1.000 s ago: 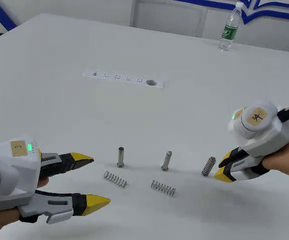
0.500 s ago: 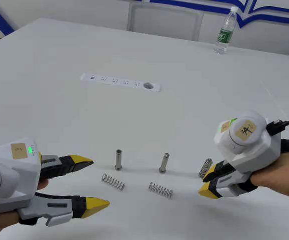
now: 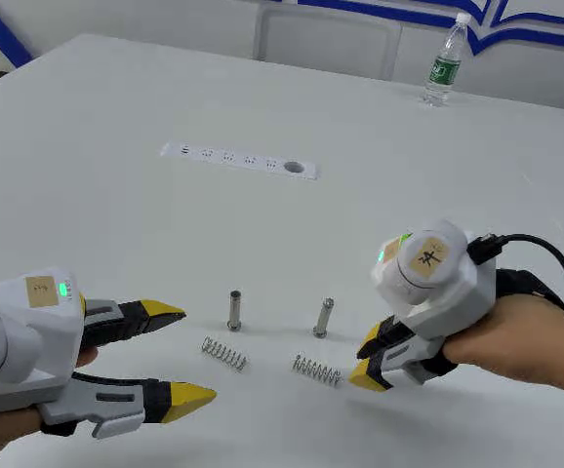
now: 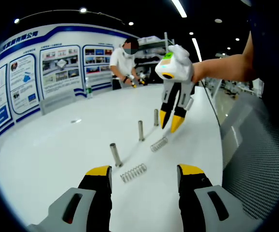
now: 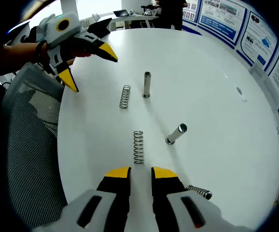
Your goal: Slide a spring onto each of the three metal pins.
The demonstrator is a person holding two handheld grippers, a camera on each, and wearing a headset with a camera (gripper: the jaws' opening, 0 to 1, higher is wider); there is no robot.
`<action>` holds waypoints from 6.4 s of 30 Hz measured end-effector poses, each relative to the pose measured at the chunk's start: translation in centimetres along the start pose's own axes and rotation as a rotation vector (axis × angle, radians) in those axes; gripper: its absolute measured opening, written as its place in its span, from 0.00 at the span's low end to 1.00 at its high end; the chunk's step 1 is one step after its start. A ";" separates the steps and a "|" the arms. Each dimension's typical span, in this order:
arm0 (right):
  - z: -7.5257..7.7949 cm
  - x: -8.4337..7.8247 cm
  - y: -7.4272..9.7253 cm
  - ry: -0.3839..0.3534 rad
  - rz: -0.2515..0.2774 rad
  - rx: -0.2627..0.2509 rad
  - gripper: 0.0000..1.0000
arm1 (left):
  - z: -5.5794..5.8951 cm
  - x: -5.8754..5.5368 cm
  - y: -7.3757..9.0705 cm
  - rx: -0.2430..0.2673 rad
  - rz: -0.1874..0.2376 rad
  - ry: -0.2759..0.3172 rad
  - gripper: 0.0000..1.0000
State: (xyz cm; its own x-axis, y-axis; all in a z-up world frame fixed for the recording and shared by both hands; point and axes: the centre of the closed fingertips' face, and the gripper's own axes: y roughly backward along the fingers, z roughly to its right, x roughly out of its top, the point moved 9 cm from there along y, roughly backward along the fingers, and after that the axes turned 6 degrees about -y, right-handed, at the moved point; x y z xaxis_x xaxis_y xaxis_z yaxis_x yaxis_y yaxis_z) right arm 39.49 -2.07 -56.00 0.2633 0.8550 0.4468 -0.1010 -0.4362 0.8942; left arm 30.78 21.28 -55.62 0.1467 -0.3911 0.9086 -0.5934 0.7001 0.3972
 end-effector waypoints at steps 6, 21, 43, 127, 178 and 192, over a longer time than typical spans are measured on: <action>-0.2 0.4 -1.3 0.011 -0.017 0.023 0.17 | 0.0 0.0 -0.1 -0.003 -0.001 -0.001 0.55; -0.1 0.3 -2.9 0.026 -0.060 0.028 0.13 | 0.3 0.1 -0.2 -0.013 -0.003 -0.006 0.55; -1.9 1.6 -0.1 0.087 -0.017 0.064 0.11 | 1.4 1.6 -3.0 -0.139 -0.019 -0.086 0.51; -6.5 7.2 4.4 0.354 0.116 0.146 0.12 | 3.1 4.3 -5.9 -0.275 0.066 -0.187 0.11; 2.7 7.3 6.1 0.218 0.042 -0.027 0.12 | -1.0 0.5 -0.3 0.008 0.046 0.028 0.55; 3.5 6.8 4.0 0.181 0.014 -0.002 0.12 | -1.0 0.2 -0.2 0.010 0.033 0.039 0.57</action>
State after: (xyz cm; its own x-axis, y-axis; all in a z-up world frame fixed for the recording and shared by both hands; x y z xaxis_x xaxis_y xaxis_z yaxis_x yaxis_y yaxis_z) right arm 44.27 0.98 -49.45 0.0848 0.8857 0.4565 -0.1049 -0.4477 0.8880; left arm 31.72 21.65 -55.37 0.1574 -0.3446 0.9255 -0.6060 0.7062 0.3660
